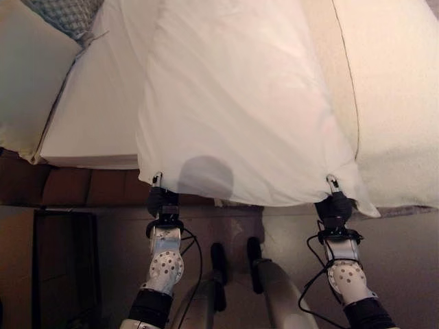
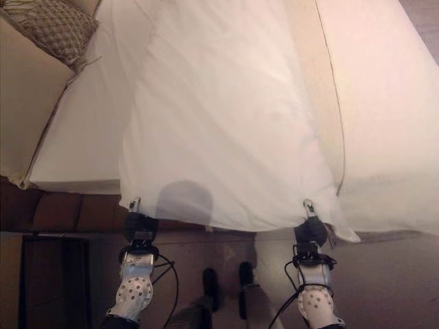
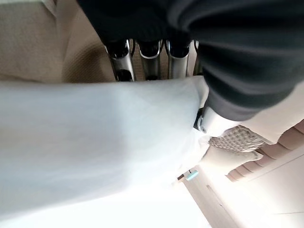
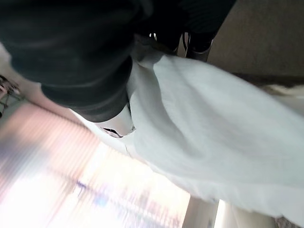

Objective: Make the bed

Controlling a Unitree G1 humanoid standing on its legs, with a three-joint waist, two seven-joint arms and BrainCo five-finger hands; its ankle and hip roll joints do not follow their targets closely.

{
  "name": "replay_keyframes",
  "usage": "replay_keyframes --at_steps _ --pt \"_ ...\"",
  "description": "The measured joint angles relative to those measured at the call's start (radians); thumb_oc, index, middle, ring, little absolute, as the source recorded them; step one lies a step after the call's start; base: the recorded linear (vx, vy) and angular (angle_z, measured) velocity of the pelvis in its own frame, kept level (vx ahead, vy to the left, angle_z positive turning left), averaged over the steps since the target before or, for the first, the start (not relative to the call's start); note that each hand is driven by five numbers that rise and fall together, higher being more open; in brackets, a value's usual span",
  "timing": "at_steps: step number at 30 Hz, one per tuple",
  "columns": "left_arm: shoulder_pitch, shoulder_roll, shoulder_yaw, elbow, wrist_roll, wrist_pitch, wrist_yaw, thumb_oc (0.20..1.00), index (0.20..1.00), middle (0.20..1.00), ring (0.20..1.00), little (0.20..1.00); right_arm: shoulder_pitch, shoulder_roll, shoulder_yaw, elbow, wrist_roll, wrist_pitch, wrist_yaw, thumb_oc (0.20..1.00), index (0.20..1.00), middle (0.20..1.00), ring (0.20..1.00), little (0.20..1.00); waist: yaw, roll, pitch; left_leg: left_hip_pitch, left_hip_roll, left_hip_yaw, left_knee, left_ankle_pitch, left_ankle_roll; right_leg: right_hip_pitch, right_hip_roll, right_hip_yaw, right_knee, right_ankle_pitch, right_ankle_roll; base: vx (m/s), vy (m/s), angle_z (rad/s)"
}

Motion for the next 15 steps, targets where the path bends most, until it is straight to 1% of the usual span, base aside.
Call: replay_keyframes --at_steps 1,2,3,4,5,6,7,8,9,10,11,12,13,14,15 --pt "0.001 -0.002 0.0 0.0 0.0 -0.002 0.001 0.2 0.2 0.2 0.2 0.2 -0.001 -0.001 0.0 0.008 0.0 0.0 0.0 0.2 0.2 0.2 0.2 0.2 0.003 -0.001 0.001 -0.003 0.024 -0.009 -0.006 -0.001 -0.008 -0.003 0.0 0.001 0.002 0.001 -0.001 0.04 0.169 -0.23" --pt "-0.001 -0.004 0.005 0.001 0.0 -0.006 0.002 0.2 0.2 0.2 0.2 0.2 -0.009 0.004 -0.001 0.039 0.001 -0.001 -0.002 0.2 0.2 0.2 0.2 0.2 0.007 -0.002 0.002 -0.007 0.082 -0.029 -0.042 -0.006 -0.015 -0.005 0.009 0.005 0.003 0.002 0.0 0.08 0.244 -0.21" --pt "-0.002 -0.007 0.005 0.001 0.0 -0.008 0.003 0.2 0.2 0.2 0.2 0.2 -0.008 0.002 0.0 0.045 0.001 -0.001 -0.004 0.2 0.2 0.2 0.2 0.2 0.009 -0.002 0.002 -0.01 0.105 -0.032 -0.05 -0.008 -0.02 -0.004 0.012 0.009 0.003 0.002 0.002 0.1 0.348 -0.16" --pt "-0.003 -0.014 0.005 0.005 0.001 -0.011 0.003 0.2 0.2 0.2 0.2 0.2 -0.009 0.004 -0.002 0.053 0.001 -0.001 -0.006 0.2 0.2 0.2 0.2 0.2 0.006 -0.004 0.003 -0.023 0.139 -0.04 -0.076 -0.011 -0.026 -0.002 0.02 0.011 -0.001 0.002 0.012 0.08 0.281 -0.11" --pt "0.005 -0.015 0.006 0.007 0.001 -0.012 0.004 0.2 0.2 0.2 0.2 0.2 -0.014 0.006 -0.004 0.063 0.001 -0.001 -0.01 0.2 0.2 0.2 0.2 0.2 0.01 -0.003 0.003 -0.016 0.155 -0.025 -0.112 -0.011 -0.025 0.001 0.027 0.016 -0.006 0.004 0.015 0.06 0.375 -0.18" --pt "0.005 -0.015 0.007 0.008 0.001 -0.012 0.004 0.2 0.2 0.2 0.2 0.2 -0.024 0.008 -0.008 0.078 0.001 -0.002 -0.023 0.2 0.2 0.2 0.2 0.2 0.014 -0.002 0.003 -0.015 0.18 -0.026 -0.147 -0.013 -0.028 0.008 0.044 0.017 -0.012 0.006 0.017 0.02 0.412 -0.3" --pt "0.01 -0.017 0.006 0.009 0.001 -0.014 0.005 0.2 0.2 0.2 0.2 0.2 -0.03 0.01 -0.013 0.08 0.001 -0.003 -0.03 0.2 0.2 0.2 0.2 0.2 0.016 -0.002 0.004 -0.014 0.187 -0.024 -0.155 -0.013 -0.028 0.017 0.058 0.023 -0.021 0.011 0.026 0.02 0.414 -0.35" --pt "0.017 -0.016 0.005 0.008 0.001 -0.015 0.005 0.2 0.2 0.2 0.2 0.2 -0.035 0.012 -0.012 0.08 0.001 -0.005 -0.036 0.2 0.2 0.2 0.2 0.2 0.019 -0.003 0.004 -0.005 0.192 -0.029 -0.156 -0.011 -0.025 0.02 0.062 0.028 -0.026 0.013 0.029 -0.01 0.468 -0.47" --pt "0.019 -0.016 0.003 0.009 0.001 -0.017 0.005 0.2 0.2 0.2 0.2 0.2 -0.046 0.015 -0.015 0.082 0.001 -0.014 -0.038 0.2 0.2 0.2 0.2 0.2 0.019 -0.001 0.004 0.0 0.18 -0.025 -0.152 -0.01 -0.025 0.025 0.07 0.042 -0.032 0.018 0.043 0.0 0.331 -0.37" --pt "0.015 -0.016 0.002 0.01 0.001 -0.017 0.005 0.2 0.2 0.2 0.2 0.2 -0.049 0.019 -0.016 0.083 0.001 -0.019 -0.039 0.2 0.2 0.2 0.2 0.2 0.015 0.002 0.005 -0.001 0.171 -0.022 -0.143 -0.01 -0.025 0.025 0.069 0.046 -0.032 0.018 0.053 0.05 0.761 -0.3" --pt "0.006 -0.007 -0.009 0.017 0.001 -0.018 0.01 0.2 0.2 0.2 0.2 0.2 -0.053 0.02 -0.023 0.082 0.001 -0.026 -0.044 0.2 0.2 0.2 0.2 0.2 0.009 0.003 0.007 -0.007 0.149 0.003 -0.118 0.001 -0.015 0.022 0.055 0.049 -0.034 0.018 0.078 0.04 0.437 -0.05" --pt "-0.017 -0.006 -0.018 0.027 0.001 -0.018 0.01 0.2 0.2 0.2 0.2 0.2 -0.052 0.02 -0.032 0.082 0.0 -0.028 -0.046 0.2 0.2 0.2 0.2 0.2 0.005 0.0 0.01 -0.021 0.13 0.03 -0.087 0.01 -0.017 0.019 0.04 0.066 -0.034 0.018 0.096 0.13 0.864 -0.09" --pt "-0.024 -0.012 -0.041 0.05 0.002 -0.017 0.01 0.2 0.2 0.2 0.2 0.2 -0.054 0.014 -0.05 0.083 0.0 -0.031 -0.052 0.2 0.2 0.2 0.2 0.2 0.013 0.003 0.01 -0.022 0.095 0.06 -0.035 0.012 0.006 0.017 0.002 0.088 -0.035 0.02 0.134 0.12 0.589 -0.34" --pt "-0.024 -0.019 -0.045 0.069 0.002 -0.017 0.009 0.2 0.2 0.2 0.2 0.2 -0.068 0.011 -0.057 0.088 -0.005 -0.032 -0.058 0.2 0.2 0.2 0.2 0.2 0.011 0.011 0.013 0.005 0.058 0.088 -0.034 0.036 0.023 0.029 -0.03 0.134 -0.046 0.024 0.173 0.13 0.59 -0.47" --pt "-0.016 -0.022 -0.045 0.079 0.002 -0.015 0.009 0.2 0.2 0.2 0.2 0.2 -0.071 0.01 -0.058 0.089 -0.005 -0.032 -0.06 0.2 0.2 0.2 0.2 0.2 0.009 0.013 0.012 0.018 0.044 0.109 -0.044 0.036 0.041 0.033 -0.055 0.139 -0.046 0.021 0.186 0.08 0.403 -0.48"
